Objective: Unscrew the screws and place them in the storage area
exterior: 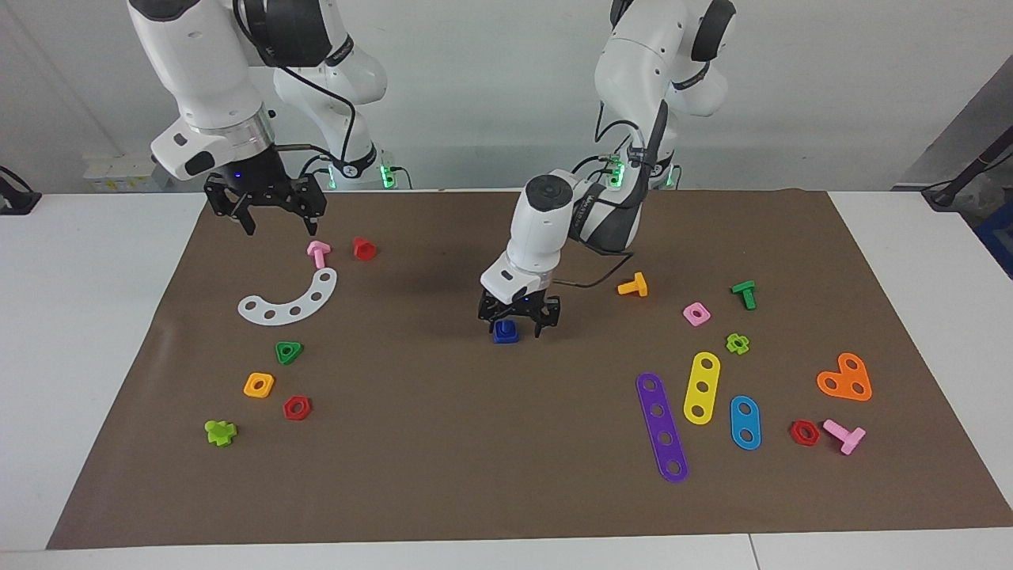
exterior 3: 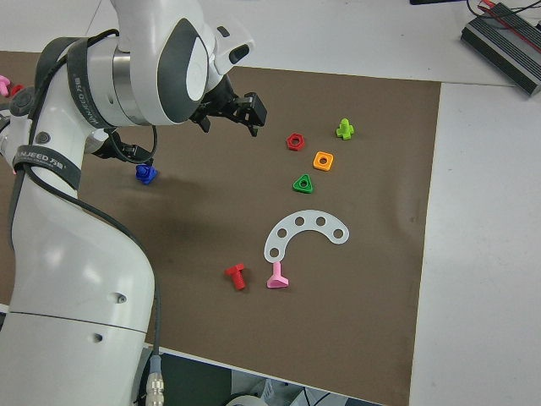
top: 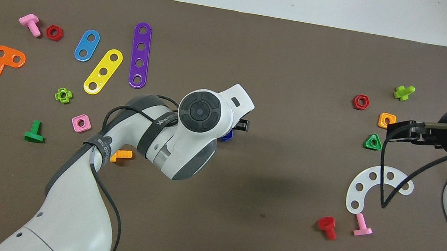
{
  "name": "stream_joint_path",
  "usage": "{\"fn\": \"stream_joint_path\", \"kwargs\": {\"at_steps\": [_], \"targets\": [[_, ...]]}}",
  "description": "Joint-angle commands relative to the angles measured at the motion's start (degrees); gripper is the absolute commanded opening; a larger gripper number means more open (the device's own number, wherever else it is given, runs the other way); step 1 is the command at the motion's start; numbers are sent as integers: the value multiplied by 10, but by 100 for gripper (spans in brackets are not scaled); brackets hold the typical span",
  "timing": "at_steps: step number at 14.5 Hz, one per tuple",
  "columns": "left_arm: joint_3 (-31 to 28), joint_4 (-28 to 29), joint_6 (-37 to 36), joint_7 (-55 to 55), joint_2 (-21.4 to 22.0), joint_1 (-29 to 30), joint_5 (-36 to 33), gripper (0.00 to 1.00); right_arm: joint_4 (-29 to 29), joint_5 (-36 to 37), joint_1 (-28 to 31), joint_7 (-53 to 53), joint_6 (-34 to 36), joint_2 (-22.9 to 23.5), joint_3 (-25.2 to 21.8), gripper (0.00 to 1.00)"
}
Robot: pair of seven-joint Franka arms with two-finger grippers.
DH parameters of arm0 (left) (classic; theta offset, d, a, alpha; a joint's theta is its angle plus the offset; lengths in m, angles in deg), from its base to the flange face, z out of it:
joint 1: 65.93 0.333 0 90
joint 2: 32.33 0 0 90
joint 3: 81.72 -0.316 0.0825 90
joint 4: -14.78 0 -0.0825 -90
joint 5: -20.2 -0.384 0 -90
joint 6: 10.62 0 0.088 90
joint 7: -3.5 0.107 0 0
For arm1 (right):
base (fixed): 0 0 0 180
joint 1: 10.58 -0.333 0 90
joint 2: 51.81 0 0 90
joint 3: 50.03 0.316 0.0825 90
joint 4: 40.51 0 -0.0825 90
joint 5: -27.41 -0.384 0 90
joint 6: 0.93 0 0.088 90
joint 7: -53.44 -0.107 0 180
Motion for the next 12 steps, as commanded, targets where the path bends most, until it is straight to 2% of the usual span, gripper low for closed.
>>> {"fn": "stream_joint_path", "kwargs": {"at_steps": [1,5,7,8,11,12], "targets": [[-11,-2,-2,6,-4,-18,-7,85,-13,-2,3,28,4,-14,3,100],[-11,20,-4,24,0,-24,-22,79,-14,-7,3,34,4,-14,3,100],[-11,27,-5,32,1,-25,-22,70,-14,-7,3,31,4,-14,3,100],[-11,26,-8,32,1,-25,-22,62,-14,-7,3,32,3,-14,3,100],[-10,18,-25,34,1,-22,-22,9,-14,-7,3,29,-1,-13,3,100],[-10,10,-35,34,1,-21,-22,0,-14,-8,3,29,-2,-14,3,100]]}}
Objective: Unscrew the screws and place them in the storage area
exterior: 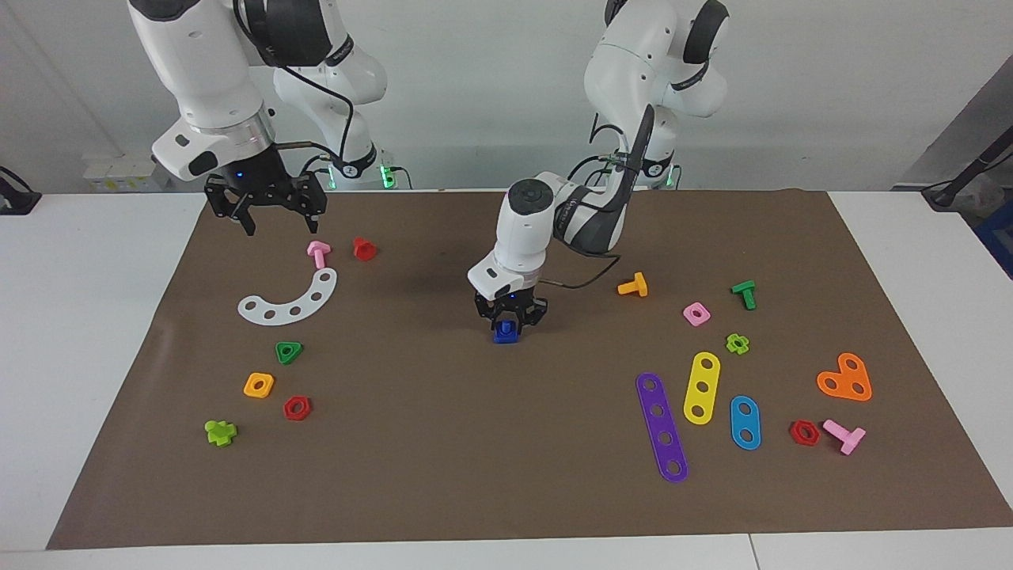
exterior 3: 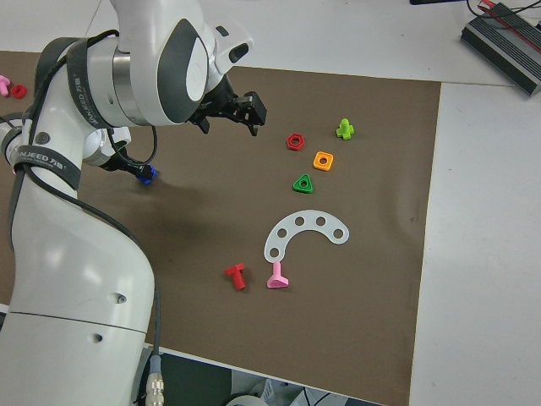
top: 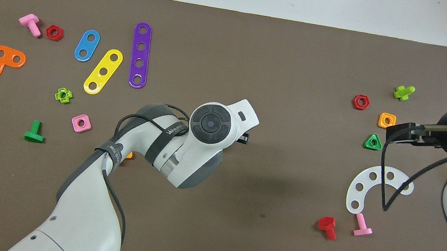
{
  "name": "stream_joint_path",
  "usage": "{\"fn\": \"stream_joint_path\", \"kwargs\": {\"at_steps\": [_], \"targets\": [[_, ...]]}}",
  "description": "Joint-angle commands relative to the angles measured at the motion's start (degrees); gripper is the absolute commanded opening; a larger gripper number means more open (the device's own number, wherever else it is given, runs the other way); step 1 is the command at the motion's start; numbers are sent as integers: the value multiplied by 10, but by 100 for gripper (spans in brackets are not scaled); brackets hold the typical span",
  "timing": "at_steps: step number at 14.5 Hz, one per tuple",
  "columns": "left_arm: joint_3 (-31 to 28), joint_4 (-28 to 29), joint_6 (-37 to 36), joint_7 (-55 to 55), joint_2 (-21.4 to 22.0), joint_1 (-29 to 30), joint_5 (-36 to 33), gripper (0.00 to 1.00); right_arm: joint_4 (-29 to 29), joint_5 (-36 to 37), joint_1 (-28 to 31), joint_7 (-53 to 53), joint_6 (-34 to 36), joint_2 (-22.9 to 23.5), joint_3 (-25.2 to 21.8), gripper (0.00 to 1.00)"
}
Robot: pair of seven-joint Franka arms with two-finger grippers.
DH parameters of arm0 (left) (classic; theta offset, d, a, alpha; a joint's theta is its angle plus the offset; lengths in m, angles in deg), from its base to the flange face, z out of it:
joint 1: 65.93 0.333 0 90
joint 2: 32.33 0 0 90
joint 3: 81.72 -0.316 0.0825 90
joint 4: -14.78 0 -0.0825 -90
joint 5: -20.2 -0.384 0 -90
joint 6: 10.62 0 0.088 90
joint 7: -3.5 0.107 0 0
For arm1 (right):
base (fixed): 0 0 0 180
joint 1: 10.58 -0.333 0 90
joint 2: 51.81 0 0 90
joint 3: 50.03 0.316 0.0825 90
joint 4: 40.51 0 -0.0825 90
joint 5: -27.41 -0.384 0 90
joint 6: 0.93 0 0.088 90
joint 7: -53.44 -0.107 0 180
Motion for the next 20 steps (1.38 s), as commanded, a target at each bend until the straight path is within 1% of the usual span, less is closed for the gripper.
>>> {"fn": "stream_joint_path", "kwargs": {"at_steps": [1,4,6,7,8,9,11,13,15,17,18,19,20], "targets": [[-9,-25,-43,5,4,-2,-10,0,-13,-13,3,11,-3,-13,2,100],[-10,-98,-128,5,-3,18,12,0,-13,-22,4,-2,-3,-13,2,100],[-10,-139,-186,6,-4,54,39,0,-13,-22,4,-1,-1,-13,2,100],[-9,-153,-204,6,-2,75,45,0,-13,-22,4,-1,2,-13,2,100],[-8,-154,-220,10,5,99,46,0,-12,-22,5,-1,3,-13,2,100],[-8,-151,-240,22,16,124,47,0,-12,-22,9,1,3,-13,2,100],[-11,-141,-283,105,21,174,51,0,-12,-22,11,1,4,-13,2,100],[-11,-99,-308,214,40,230,50,0,-12,-22,11,4,5,-13,2,100],[-14,-42,-295,275,61,259,42,0,-12,-22,4,-2,2,-13,2,100],[-15,14,-251,298,78,278,42,0,-17,-20,3,-9,-1,-15,3,99],[-15,36,-226,298,85,279,42,7,-18,-19,3,-9,-3,-15,3,99],[-15,53,-205,296,89,279,42,26,-19,-19,2,-12,-5,-15,4,96],[-14,63,-183,290,91,279,42,54,-27,-19,-8,-15,-19,-15,5,96]]}}
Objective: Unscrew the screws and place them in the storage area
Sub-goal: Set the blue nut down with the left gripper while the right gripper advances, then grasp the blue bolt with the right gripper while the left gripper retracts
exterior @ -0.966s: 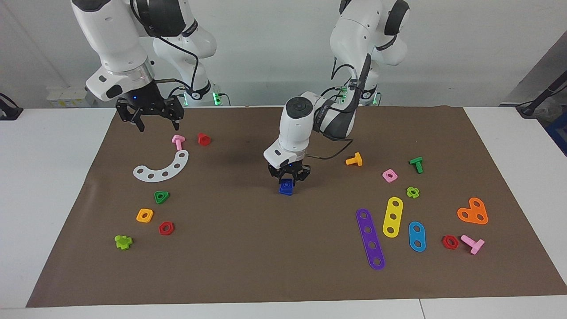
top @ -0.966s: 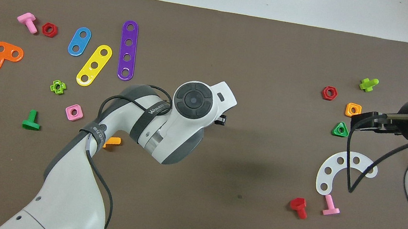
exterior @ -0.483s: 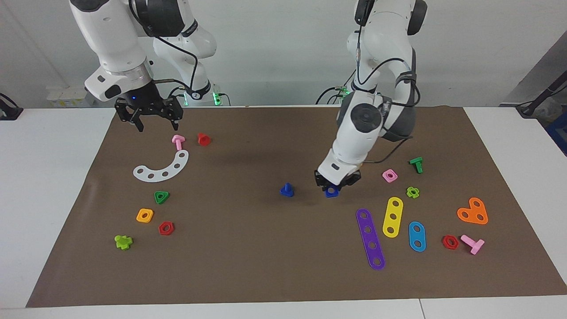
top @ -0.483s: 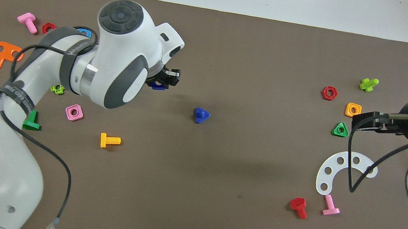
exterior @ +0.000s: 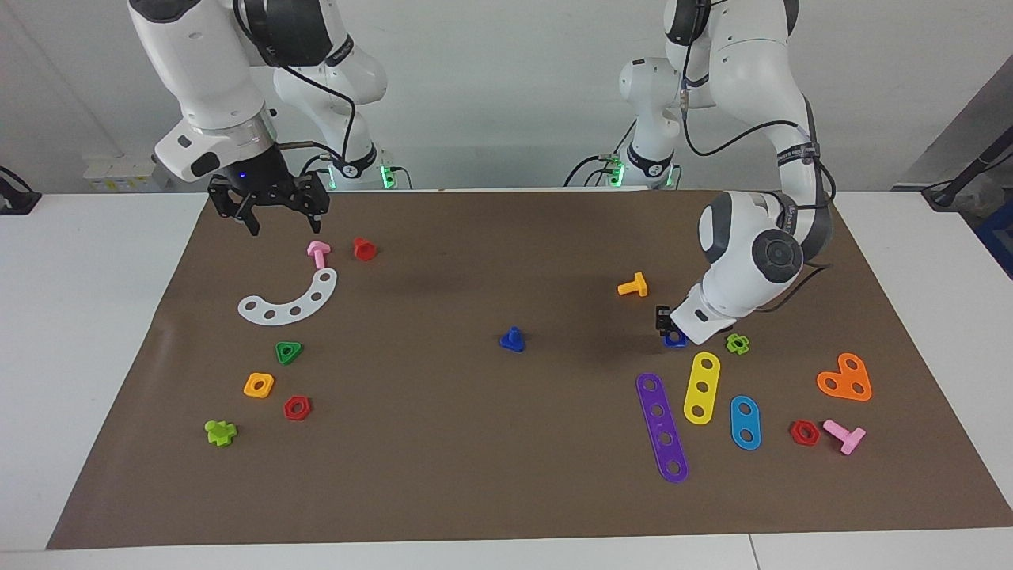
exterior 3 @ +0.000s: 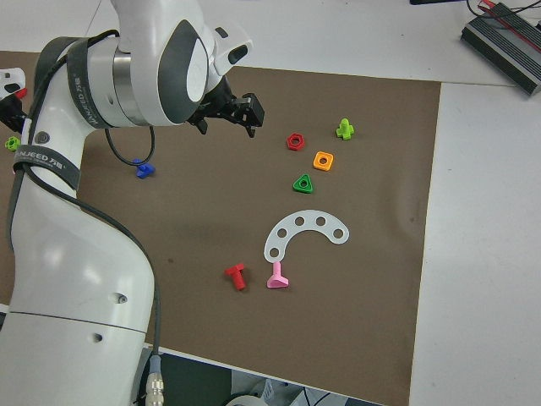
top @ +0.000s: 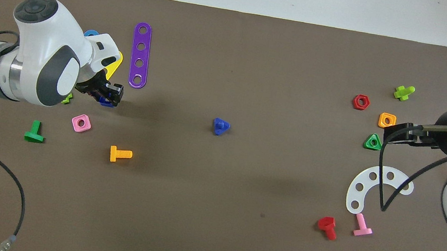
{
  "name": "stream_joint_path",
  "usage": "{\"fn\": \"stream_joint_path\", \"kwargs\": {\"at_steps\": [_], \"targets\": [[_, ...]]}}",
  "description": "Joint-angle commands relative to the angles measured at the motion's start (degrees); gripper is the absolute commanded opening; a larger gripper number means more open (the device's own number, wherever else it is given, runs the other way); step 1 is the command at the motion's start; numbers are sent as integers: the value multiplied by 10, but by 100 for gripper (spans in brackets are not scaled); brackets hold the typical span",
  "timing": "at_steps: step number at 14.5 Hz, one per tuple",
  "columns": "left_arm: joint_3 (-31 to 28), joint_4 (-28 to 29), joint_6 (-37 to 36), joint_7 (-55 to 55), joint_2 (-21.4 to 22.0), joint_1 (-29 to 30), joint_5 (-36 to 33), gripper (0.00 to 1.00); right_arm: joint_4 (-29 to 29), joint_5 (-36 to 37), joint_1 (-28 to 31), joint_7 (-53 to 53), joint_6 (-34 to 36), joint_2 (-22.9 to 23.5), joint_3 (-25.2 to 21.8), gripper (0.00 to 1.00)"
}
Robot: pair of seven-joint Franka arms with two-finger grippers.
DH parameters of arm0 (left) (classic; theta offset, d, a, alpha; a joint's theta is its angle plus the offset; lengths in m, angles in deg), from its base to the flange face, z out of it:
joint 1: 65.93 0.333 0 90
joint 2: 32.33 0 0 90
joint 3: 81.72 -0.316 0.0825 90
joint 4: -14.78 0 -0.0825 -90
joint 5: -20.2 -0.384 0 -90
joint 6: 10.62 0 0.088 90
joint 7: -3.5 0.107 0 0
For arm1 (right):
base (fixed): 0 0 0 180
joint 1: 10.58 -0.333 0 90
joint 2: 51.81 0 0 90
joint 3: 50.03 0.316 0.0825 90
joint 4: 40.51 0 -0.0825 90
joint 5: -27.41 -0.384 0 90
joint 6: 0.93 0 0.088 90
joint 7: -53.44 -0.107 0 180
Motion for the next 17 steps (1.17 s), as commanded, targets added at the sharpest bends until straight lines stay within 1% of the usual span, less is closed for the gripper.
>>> {"fn": "stream_joint_path", "kwargs": {"at_steps": [1,2,5,6,7,8,10,11,12,14,15,17], "targets": [[2,62,69,-19,38,-6,5,95,-39,-10,-20,-23,-38,-14,4,95],[2,61,75,-42,37,-8,6,100,-47,-10,-26,-41,-57,-13,4,95],[2,50,70,-49,36,-5,5,100,-45,-2,-70,-104,-103,25,4,95],[1,35,62,-46,38,-2,5,100,-45,-2,-86,-124,-122,43,4,95],[0,15,41,-46,40,8,5,100,-43,-1,-97,-139,-139,58,4,95],[0,-20,2,-46,41,22,5,100,-42,0,-114,-159,-160,78,4,95],[0,-95,-95,-44,44,57,4,100,-35,10,-138,-208,-208,116,4,95],[-1,-111,-140,-43,50,73,-1,100,-29,13,-150,-230,-226,135,4,95],[1,-108,-166,-42,70,86,-25,100,-22,13,-164,-248,-239,152,4,95],[1,-106,-214,-40,101,87,-65,100,-8,19,-193,-281,-254,185,4,94],[1,-108,-224,-38,119,88,-72,100,0,24,-208,-296,-256,203,4,93],[1,-106,-225,-38,164,88,-72,100,1,25,-231,-320,-285,223,4,92]]}}
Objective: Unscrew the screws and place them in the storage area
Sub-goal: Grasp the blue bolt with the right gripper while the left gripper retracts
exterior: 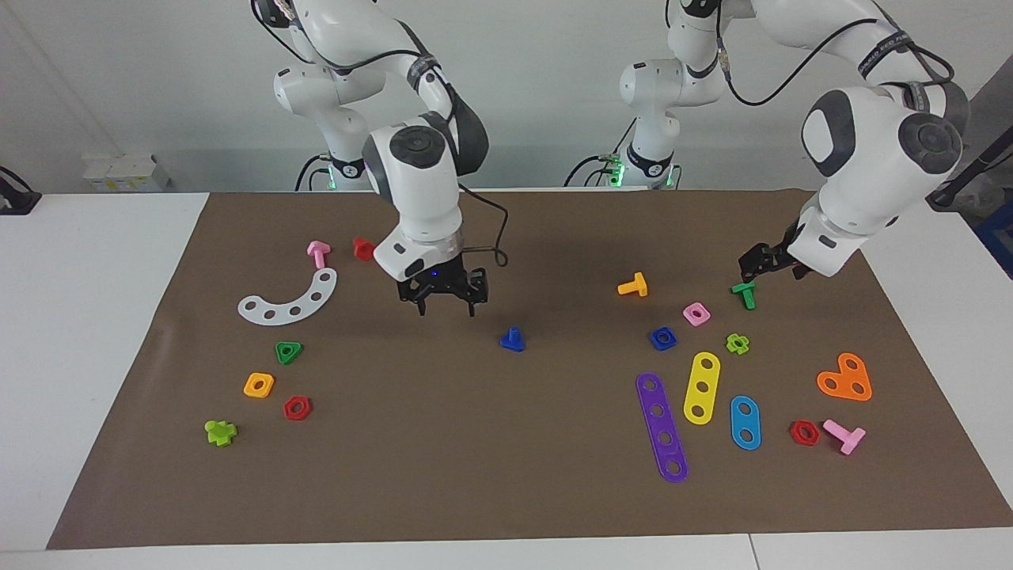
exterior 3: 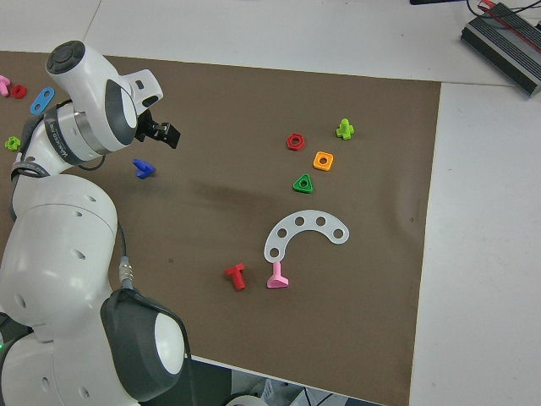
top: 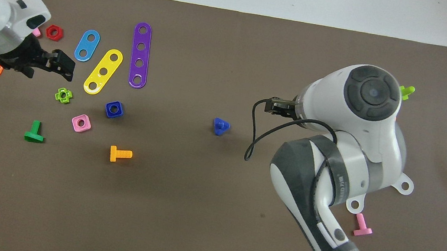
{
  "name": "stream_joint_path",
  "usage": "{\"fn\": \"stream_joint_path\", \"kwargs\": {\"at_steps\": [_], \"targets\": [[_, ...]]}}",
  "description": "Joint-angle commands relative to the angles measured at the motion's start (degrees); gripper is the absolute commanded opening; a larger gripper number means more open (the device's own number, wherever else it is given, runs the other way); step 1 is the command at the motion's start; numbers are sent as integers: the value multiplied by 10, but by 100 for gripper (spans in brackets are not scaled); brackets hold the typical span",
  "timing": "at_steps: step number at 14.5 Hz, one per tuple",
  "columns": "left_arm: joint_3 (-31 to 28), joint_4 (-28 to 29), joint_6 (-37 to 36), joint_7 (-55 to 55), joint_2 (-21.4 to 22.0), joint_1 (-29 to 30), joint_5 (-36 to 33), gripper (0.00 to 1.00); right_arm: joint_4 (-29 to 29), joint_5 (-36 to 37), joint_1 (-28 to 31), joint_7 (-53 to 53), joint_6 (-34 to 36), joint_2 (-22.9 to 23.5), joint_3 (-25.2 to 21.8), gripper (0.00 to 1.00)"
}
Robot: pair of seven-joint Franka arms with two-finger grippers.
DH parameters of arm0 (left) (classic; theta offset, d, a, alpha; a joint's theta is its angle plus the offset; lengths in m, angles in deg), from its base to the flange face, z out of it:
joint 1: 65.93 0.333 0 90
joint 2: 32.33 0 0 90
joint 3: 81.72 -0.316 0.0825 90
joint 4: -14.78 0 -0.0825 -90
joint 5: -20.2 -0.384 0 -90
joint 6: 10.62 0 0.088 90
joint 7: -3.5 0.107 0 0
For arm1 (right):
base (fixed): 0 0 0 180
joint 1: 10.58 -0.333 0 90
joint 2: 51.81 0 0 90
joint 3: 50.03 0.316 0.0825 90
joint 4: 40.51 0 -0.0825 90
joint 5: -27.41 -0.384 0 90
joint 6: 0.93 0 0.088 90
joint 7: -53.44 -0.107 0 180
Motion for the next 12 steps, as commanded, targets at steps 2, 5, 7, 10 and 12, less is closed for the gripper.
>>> {"fn": "stream_joint_path", "kwargs": {"at_steps": [2,5,7,10,12], "targets": [[3,8,-7,0,78,-3,-18,100,47,14,-50,-59,-17,72,-2,89],[2,1,13,2,83,-4,-13,100,86,27,-62,-74,-20,119,-1,83],[3,6,37,4,85,-6,-12,100,80,31,-73,-88,-68,131,-1,76],[3,21,43,3,93,-6,-12,100,74,37,-75,-91,-76,134,-1,70],[3,28,31,-2,98,-5,-12,100,68,37,-77,-92,-68,133,-1,68]]}}
